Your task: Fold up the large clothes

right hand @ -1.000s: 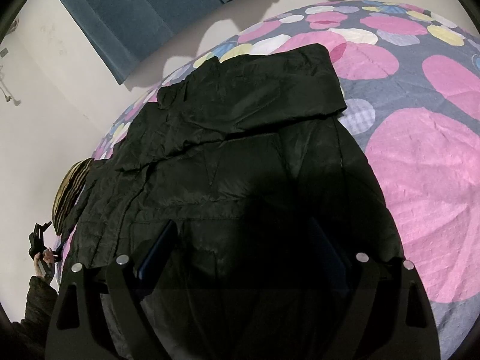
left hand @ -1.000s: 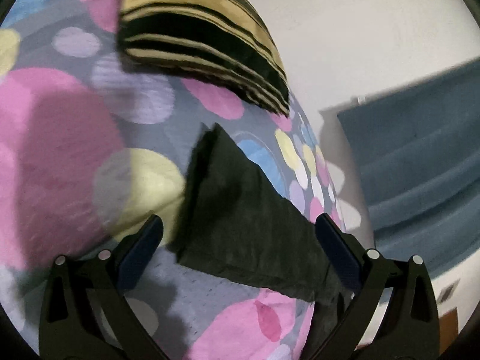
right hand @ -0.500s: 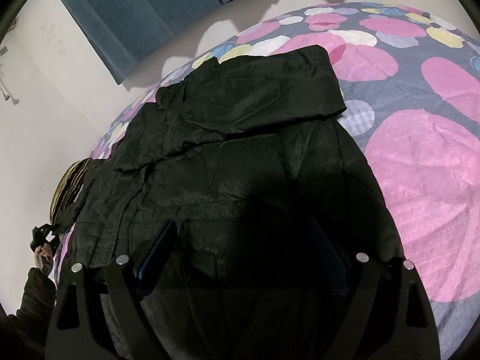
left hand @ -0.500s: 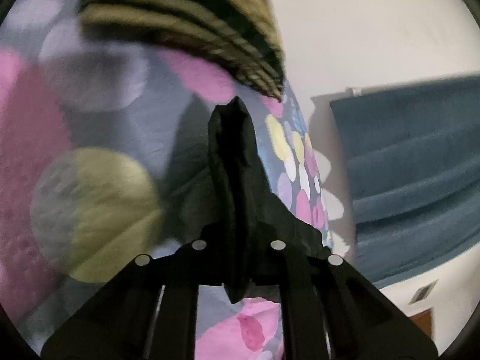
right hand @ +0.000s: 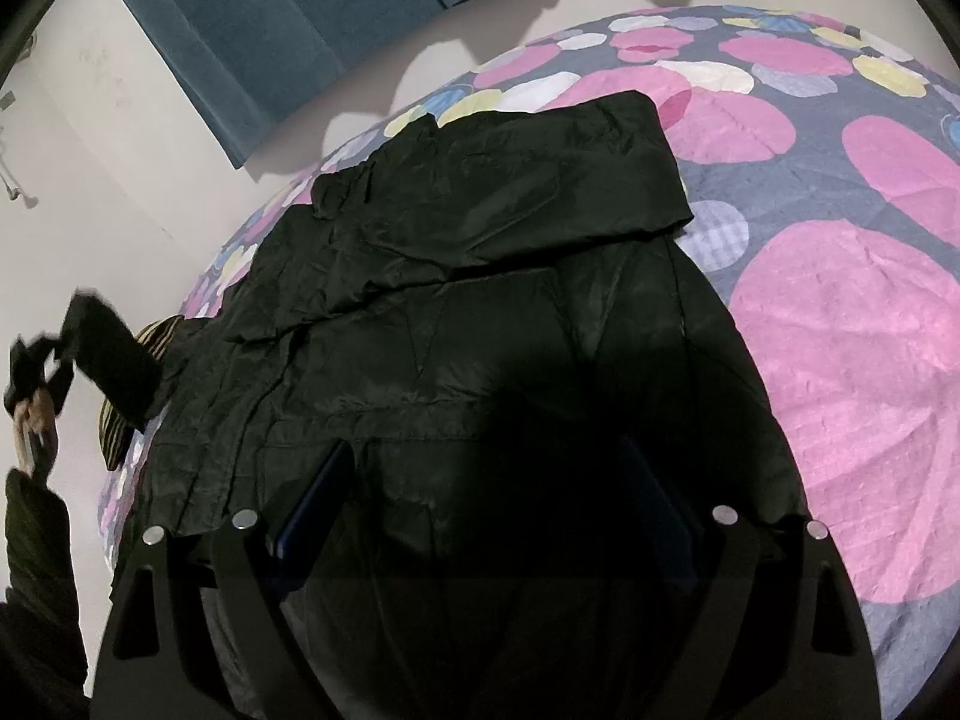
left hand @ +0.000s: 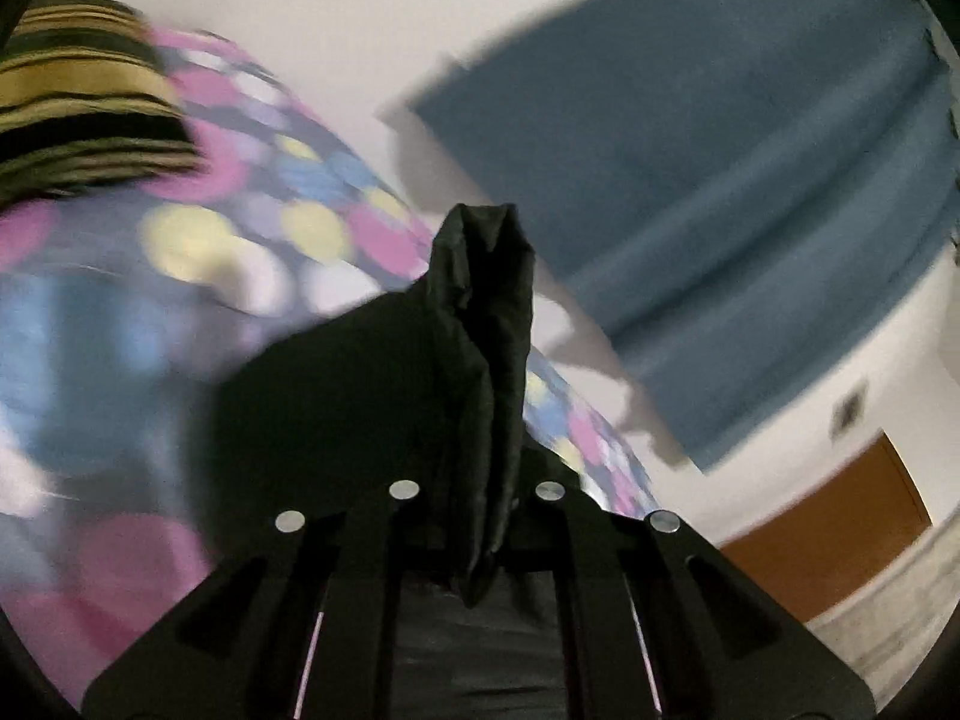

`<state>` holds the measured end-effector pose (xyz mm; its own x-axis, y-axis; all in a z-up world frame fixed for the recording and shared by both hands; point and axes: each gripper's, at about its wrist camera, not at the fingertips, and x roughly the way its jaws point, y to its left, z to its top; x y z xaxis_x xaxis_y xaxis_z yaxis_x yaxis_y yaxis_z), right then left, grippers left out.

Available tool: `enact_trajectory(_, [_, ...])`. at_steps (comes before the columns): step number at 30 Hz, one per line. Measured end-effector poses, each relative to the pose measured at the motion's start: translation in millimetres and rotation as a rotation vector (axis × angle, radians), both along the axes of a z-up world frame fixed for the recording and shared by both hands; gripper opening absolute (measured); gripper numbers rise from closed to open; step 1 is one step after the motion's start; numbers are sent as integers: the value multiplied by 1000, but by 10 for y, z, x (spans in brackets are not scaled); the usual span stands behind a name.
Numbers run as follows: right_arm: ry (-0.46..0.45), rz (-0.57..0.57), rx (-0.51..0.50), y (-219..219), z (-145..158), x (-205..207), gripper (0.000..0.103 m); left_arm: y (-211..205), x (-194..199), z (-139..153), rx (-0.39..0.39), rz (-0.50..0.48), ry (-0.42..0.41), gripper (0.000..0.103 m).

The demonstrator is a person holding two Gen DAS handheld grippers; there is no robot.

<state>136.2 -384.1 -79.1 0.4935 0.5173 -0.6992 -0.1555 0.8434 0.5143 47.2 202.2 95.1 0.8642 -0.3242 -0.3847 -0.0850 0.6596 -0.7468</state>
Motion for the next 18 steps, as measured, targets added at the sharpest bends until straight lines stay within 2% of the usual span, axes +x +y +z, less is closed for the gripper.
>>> enact_trajectory(4, [-1,-4,4,9,-1,-8,88,-848,459,87,50,-144,-13,7])
enact_trajectory(9, [-2,-8,10,30,1,-15,88,-1758,900,4,57,-304,-4,7])
enact_trajectory(12, [-2,-9,16,28,1,-20,88,-2324,1125,-142,107,-381,24,7])
enact_trajectory(18, [-1,-12,31,17,1,-24,88,-3032,1317,-580,157,-488,105,7])
